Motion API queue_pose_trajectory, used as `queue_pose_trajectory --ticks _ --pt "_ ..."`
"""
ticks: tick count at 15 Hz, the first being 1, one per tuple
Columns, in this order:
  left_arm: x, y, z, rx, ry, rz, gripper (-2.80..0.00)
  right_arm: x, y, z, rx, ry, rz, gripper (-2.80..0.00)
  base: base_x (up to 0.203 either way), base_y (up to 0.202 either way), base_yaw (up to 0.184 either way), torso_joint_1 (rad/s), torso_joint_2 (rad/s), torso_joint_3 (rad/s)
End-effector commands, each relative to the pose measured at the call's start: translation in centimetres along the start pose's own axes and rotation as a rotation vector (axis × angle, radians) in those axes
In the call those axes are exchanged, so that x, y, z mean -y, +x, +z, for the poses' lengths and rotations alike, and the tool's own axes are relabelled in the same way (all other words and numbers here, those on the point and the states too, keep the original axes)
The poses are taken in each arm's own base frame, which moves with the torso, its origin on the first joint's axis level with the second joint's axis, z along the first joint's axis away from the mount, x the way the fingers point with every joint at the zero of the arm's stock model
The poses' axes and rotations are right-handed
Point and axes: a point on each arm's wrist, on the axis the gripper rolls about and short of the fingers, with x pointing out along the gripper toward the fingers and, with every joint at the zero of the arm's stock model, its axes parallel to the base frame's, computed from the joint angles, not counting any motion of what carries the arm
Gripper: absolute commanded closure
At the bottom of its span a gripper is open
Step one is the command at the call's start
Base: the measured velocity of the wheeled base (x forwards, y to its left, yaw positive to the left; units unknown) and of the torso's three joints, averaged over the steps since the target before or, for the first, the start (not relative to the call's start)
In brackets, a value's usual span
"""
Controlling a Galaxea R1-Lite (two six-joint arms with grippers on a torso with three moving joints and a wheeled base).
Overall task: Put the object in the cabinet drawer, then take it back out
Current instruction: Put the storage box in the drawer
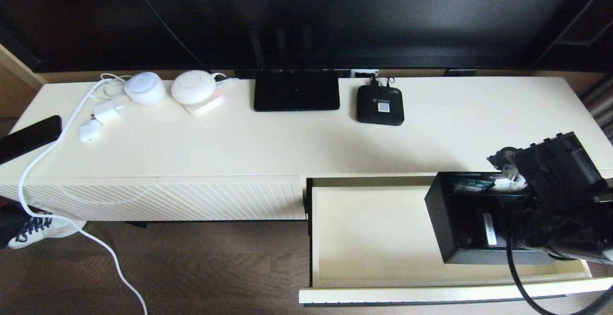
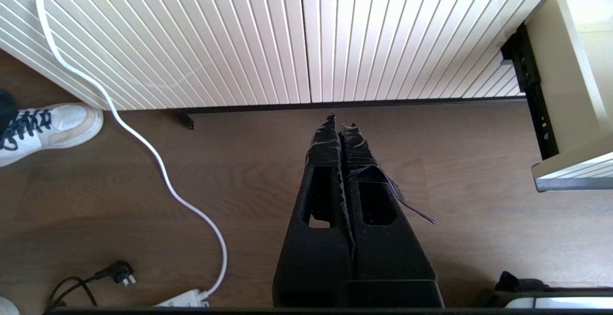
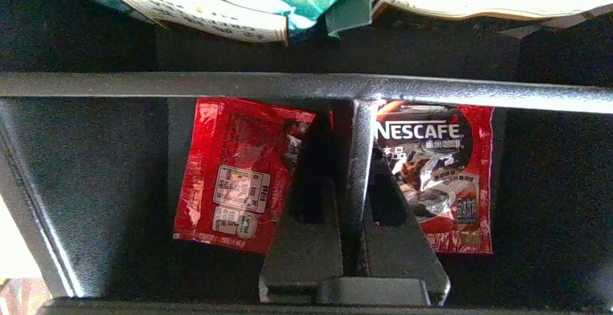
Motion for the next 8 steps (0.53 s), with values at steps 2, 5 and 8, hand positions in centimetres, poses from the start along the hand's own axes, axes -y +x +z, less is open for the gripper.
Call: queue_pose_trajectory --ticks 2,5,8 --pt "0.0 0.0 0.0 -0.001 0.0 0.0 0.0 -0.8 2.8 -1.2 -0.061 -0.026 -0.022 0.0 0.0 0.0 0.0 0.0 0.0 0.0" --pt "0.0 0.0 0.0 -0.001 0.0 0.0 0.0 -1.7 5.1 -1.3 -0.083 -0.034 -0.032 0.0 0.0 0.0 0.0 0.0 0.0 0.0" --pt "0.0 0.0 0.0 0.0 0.0 0.0 0.0 -2.5 6.6 -0.8 -0.026 -0.021 -0.014 0.0 0.0 0.0 0.0 0.0 0.0 0.0"
